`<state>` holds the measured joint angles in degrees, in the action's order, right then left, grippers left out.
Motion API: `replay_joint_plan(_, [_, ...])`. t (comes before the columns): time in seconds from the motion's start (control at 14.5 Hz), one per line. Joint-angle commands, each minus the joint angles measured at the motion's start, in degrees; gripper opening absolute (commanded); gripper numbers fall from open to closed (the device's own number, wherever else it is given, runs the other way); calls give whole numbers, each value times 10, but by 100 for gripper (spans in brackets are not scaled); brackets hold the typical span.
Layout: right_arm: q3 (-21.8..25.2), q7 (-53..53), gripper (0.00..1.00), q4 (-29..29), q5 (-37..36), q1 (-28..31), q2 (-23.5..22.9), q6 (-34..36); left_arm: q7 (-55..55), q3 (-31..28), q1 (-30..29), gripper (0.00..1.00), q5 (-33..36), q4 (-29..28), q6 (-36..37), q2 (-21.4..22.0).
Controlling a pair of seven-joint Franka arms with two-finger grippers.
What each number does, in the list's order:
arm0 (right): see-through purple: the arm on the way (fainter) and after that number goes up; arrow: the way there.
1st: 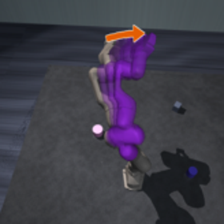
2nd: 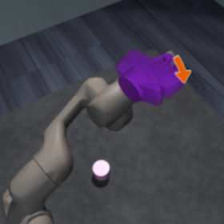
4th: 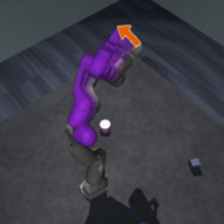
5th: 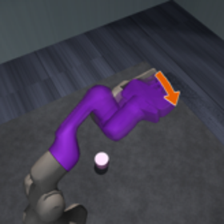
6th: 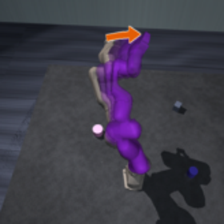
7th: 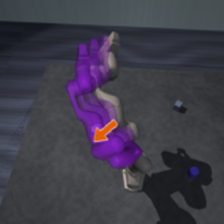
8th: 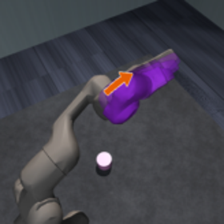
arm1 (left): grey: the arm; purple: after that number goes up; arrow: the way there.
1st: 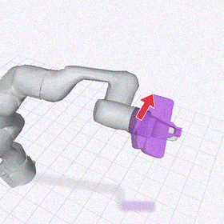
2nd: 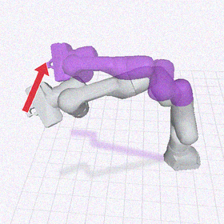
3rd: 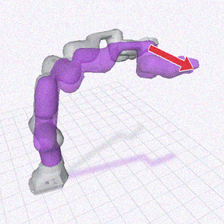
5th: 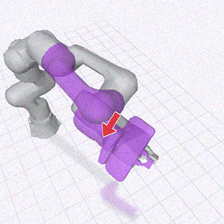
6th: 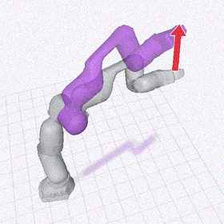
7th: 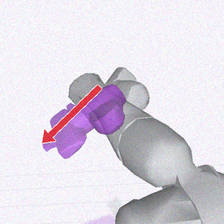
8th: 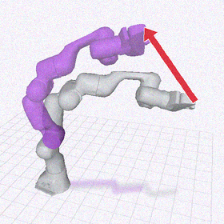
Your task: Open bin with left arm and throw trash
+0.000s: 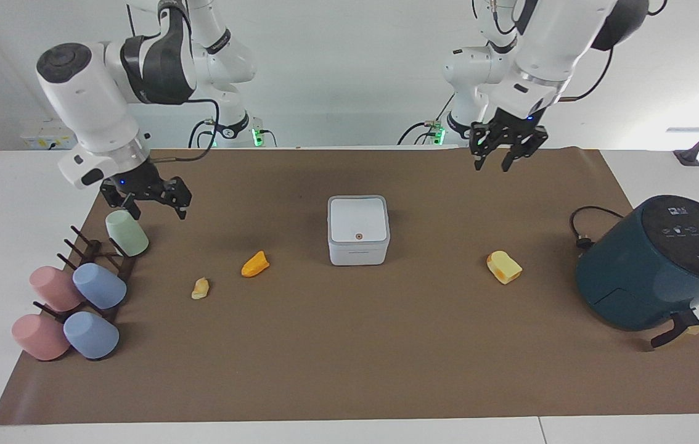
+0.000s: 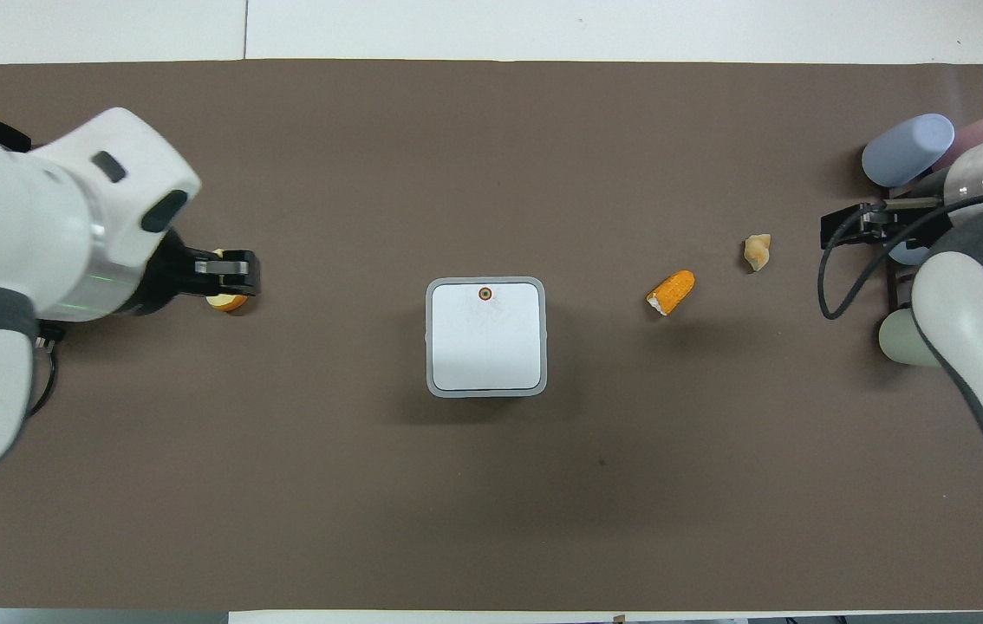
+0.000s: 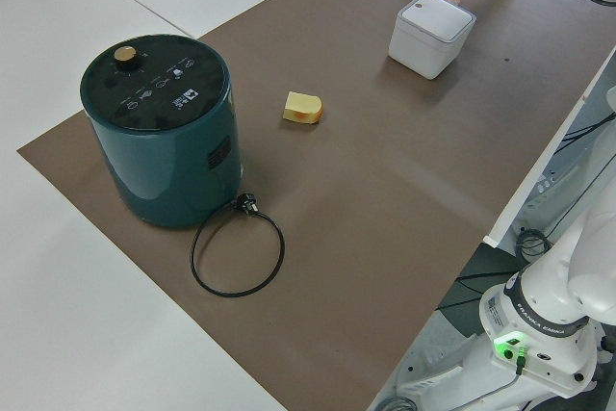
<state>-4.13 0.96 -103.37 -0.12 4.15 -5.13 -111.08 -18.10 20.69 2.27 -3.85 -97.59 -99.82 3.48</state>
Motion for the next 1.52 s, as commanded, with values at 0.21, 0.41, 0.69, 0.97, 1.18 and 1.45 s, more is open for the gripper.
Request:
replay_joint_plan(0.21, [-48,2,100,-97,5,14,-28,-164,-6,63,2,0,-6,-68,-156,-17])
replay_joint_plan(0.41, [-50,-3,100,-109,4,15,-27,-173,-52,100,3,0,-1,-65,-227,-74])
replay_joint_plan(0.69, [-53,-26,100,-122,2,23,-60,-218,-58,130,7,0,6,-65,-309,-135])
replay_joint_plan(0.97, [-52,-66,100,-134,2,43,-112,-286,-100,141,19,0,62,-66,-336,-176])
replay_joint_plan(1.18, [-53,-60,100,-142,2,43,-137,-346,-111,146,27,0,63,-68,-351,-192])
replay_joint_plan(1.45, [-52,-64,85,-140,2,42,-141,-346,-112,146,36,0,63,-74,-358,-201])
